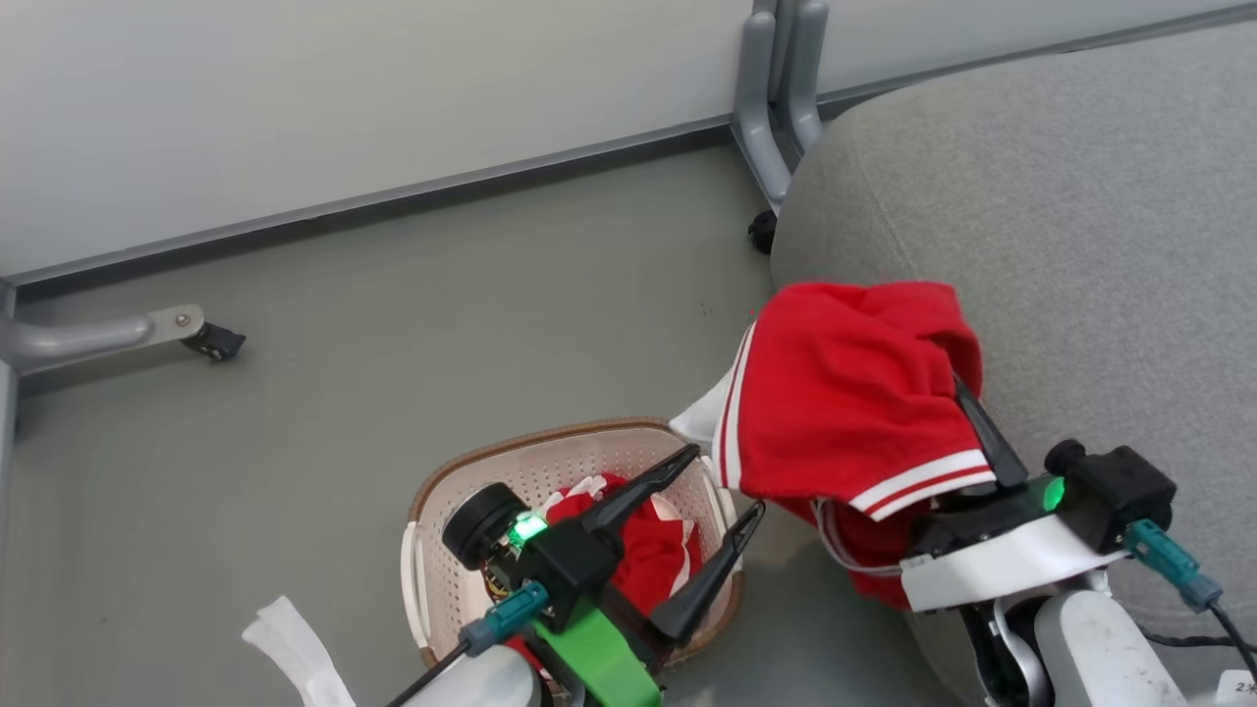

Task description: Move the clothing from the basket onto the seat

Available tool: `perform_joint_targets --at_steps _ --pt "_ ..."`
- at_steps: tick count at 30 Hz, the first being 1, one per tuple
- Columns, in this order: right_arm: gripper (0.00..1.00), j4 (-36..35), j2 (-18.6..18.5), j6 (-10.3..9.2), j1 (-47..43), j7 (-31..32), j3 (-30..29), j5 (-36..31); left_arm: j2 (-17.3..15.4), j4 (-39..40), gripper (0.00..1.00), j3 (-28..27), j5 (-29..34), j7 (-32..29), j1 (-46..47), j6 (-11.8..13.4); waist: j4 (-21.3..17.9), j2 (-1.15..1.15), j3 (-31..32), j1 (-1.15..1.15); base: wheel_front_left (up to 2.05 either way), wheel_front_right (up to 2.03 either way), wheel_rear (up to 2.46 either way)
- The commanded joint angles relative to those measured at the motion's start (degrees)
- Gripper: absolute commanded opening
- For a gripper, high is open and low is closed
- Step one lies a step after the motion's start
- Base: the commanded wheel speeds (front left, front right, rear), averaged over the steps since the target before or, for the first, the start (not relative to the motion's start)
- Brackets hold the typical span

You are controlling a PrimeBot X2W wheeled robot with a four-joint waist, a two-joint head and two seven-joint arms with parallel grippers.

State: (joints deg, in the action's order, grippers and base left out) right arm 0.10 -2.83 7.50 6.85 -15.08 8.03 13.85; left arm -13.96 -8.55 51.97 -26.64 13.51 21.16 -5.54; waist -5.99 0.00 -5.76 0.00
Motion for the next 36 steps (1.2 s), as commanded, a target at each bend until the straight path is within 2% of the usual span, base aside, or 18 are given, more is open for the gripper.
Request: perform_joint_targets --at_steps 1,5,8,15,27,31,36 --pt "0.00 -0.73 -0.14 -0.02 0.92 -0.14 -0.73 0.41 -0.61 -0.65 1.00 -0.29 0.37 0.37 0.24 -0.31 -2.12 0.00 -2.11 0.00 0.00 0.00 0.00" --pt "0.00 -2.25 -0.13 -0.02 1.79 -0.14 -2.30 1.00 -1.15 -1.36 1.00 -1.16 1.11 1.21 0.76 -0.26 -4.68 0.00 -4.34 0.00 0.00 0.00 0.00" --pt "0.00 -3.31 -0.12 -0.02 1.77 -0.14 -3.04 0.79 -1.61 -0.29 1.00 -0.68 0.32 1.55 0.94 -1.16 -6.87 0.00 -6.00 0.00 0.00 0.00 0.00" --pt "0.00 -5.74 -0.11 -0.02 0.06 -0.14 -3.44 1.15 -4.61 1.32 1.00 -1.00 1.07 1.75 2.20 -1.85 -12.86 0.00 -9.23 0.00 0.00 0.00 0.00" --pt "0.00 -8.51 -0.09 -0.02 -1.24 -0.14 -5.45 6.09 -9.21 3.76 1.00 0.04 3.20 1.72 2.58 -1.99 -23.90 0.00 -14.12 0.00 0.00 0.00 0.00" --pt "0.00 -10.40 -0.08 -0.02 1.33 -0.14 -8.02 6.36 -9.72 3.71 1.00 0.93 3.16 1.73 3.38 -2.00 -25.49 0.00 -16.26 0.00 0.00 0.00 0.00" --pt "0.00 -12.92 -0.07 -0.02 7.53 -0.14 -14.03 5.11 -10.64 3.06 1.00 2.46 4.70 1.73 6.20 -2.00 -24.19 0.00 -20.45 0.00 0.00 0.00 0.00"
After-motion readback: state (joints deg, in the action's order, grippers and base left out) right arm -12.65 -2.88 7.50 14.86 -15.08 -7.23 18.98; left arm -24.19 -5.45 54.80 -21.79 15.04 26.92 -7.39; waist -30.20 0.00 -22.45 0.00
